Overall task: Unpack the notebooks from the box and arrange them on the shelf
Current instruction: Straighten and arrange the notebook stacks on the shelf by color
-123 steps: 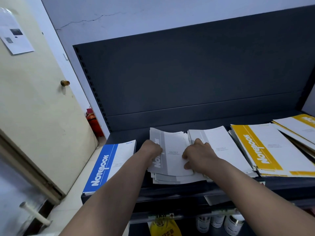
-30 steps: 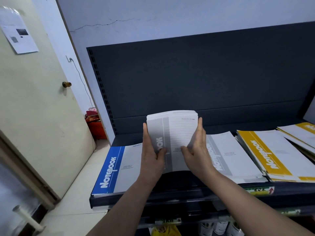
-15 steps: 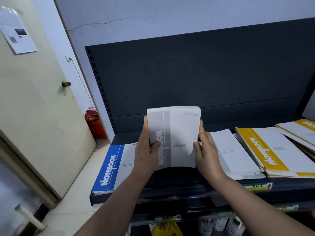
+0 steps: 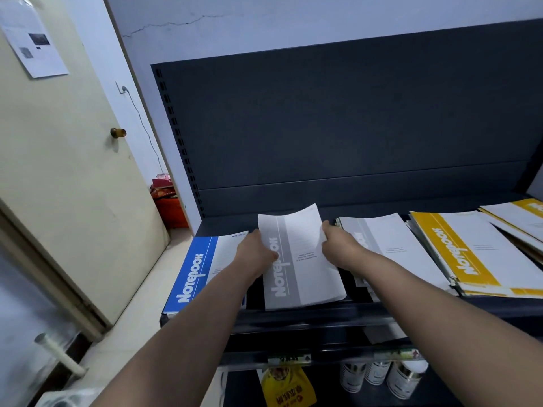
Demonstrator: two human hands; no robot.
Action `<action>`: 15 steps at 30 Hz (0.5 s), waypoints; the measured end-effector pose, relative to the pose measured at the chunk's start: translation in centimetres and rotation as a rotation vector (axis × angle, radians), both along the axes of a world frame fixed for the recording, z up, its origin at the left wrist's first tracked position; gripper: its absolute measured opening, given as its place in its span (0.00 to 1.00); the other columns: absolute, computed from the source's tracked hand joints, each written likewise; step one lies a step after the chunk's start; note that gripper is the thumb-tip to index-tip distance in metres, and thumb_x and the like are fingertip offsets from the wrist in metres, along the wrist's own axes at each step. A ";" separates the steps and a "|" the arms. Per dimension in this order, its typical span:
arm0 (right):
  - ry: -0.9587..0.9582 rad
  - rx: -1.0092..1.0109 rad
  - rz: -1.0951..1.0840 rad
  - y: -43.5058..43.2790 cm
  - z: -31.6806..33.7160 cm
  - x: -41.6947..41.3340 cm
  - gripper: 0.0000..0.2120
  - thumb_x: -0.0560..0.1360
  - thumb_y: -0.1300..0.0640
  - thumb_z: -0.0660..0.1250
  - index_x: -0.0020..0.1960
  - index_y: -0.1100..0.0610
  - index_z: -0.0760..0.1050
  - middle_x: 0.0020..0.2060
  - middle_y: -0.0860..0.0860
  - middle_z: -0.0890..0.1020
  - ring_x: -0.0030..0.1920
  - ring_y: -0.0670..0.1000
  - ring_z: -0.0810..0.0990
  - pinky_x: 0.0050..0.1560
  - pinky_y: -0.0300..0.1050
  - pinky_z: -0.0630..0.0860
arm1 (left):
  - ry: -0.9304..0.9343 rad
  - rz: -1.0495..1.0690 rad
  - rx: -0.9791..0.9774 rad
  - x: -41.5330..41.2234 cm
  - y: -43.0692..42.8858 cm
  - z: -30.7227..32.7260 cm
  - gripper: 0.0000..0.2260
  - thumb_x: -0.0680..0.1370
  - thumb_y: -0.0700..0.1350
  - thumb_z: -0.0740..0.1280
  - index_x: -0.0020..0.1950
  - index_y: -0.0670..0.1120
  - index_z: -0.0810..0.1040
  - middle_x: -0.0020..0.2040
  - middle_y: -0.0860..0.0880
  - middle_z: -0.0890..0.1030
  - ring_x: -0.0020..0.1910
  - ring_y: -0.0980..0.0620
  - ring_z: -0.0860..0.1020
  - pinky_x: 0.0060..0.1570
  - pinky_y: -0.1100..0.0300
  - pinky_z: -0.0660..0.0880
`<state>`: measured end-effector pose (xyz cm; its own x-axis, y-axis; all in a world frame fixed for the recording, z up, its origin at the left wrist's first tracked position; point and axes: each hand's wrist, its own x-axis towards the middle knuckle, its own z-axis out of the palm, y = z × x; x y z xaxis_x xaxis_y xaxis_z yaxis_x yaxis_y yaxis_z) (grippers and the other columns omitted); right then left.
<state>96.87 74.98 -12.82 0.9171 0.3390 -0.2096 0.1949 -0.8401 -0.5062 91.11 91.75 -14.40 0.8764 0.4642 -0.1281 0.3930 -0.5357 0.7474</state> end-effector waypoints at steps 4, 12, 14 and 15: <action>-0.071 -0.137 0.051 0.1 -0.8 -0.2 0.23 0.80 0.65 0.51 0.75 0.65 0.54 0.69 0.63 0.67 0.68 0.60 0.68 0.62 0.47 0.67 | 0.024 -0.009 0.065 0.2 -0.3 -0.6 0.12 0.74 0.39 0.69 0.56 0.40 0.78 0.53 0.43 0.82 0.51 0.45 0.80 0.50 0.55 0.78; -0.164 -0.180 0.099 0.1 -2.0 0.0 0.29 0.77 0.68 0.55 0.76 0.62 0.50 0.61 0.60 0.74 0.61 0.60 0.74 0.55 0.49 0.73 | 0.026 0.007 0.310 -0.1 -1.6 -1.1 0.13 0.76 0.39 0.66 0.60 0.40 0.72 0.57 0.43 0.79 0.55 0.44 0.78 0.45 0.58 0.71; -0.269 -0.239 0.164 0.0 -2.5 -0.4 0.25 0.75 0.71 0.55 0.71 0.61 0.63 0.58 0.59 0.74 0.59 0.60 0.73 0.53 0.50 0.74 | 0.020 -0.003 0.376 -0.3 -2.0 -1.2 0.15 0.77 0.38 0.66 0.62 0.40 0.70 0.59 0.42 0.78 0.58 0.43 0.77 0.48 0.57 0.71; -0.322 -0.279 0.196 0.0 -2.6 -0.7 0.22 0.74 0.71 0.55 0.66 0.60 0.69 0.60 0.58 0.72 0.61 0.59 0.70 0.56 0.50 0.74 | 0.010 -0.013 0.436 -0.3 -2.1 -1.5 0.16 0.77 0.38 0.66 0.64 0.40 0.70 0.60 0.42 0.76 0.59 0.42 0.75 0.51 0.56 0.71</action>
<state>96.21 75.00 -15.39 0.8748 0.4834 -0.0327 0.4735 -0.8672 -0.1543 90.78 89.68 -15.86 0.8823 0.4656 0.0692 0.3900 -0.8053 0.4465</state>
